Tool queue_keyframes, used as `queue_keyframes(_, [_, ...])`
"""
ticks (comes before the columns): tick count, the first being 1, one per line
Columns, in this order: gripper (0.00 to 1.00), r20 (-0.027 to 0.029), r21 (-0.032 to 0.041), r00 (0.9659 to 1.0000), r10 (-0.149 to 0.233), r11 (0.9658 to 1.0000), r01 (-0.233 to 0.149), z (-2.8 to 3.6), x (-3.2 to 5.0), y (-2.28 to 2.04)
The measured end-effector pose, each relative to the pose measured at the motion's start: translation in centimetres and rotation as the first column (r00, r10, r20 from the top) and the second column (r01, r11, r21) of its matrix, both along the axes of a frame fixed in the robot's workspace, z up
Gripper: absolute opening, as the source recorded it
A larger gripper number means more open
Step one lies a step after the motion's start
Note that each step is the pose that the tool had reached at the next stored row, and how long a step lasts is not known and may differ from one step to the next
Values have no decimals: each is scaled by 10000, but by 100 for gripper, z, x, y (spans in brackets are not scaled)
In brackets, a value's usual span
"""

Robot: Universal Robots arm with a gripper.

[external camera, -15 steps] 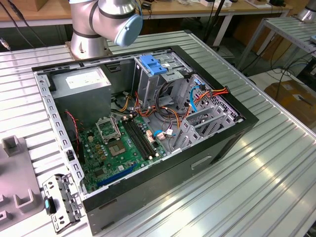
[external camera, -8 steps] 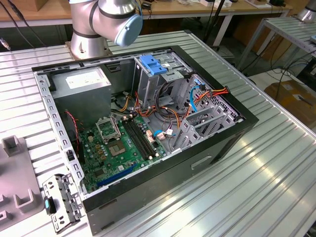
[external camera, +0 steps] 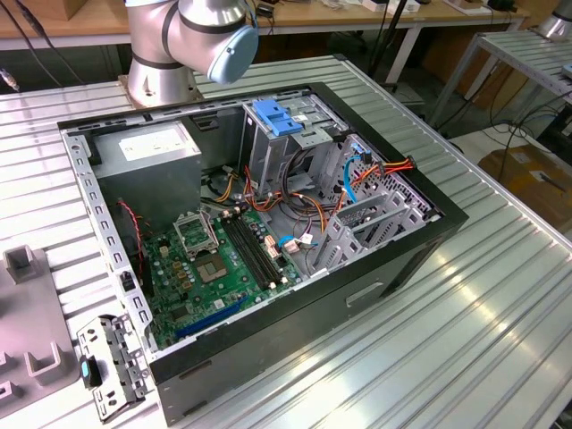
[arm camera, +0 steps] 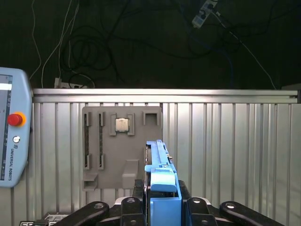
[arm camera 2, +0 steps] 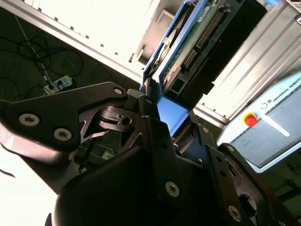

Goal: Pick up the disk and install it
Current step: 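Pick up the disk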

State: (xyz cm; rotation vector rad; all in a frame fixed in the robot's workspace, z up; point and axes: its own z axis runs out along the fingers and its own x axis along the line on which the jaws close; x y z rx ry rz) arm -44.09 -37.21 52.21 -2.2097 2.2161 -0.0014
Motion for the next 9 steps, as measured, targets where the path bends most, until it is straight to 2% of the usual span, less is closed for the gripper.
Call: queue_keyframes(9, [37,-1,0,10000,0,10000,0,0,70,0])
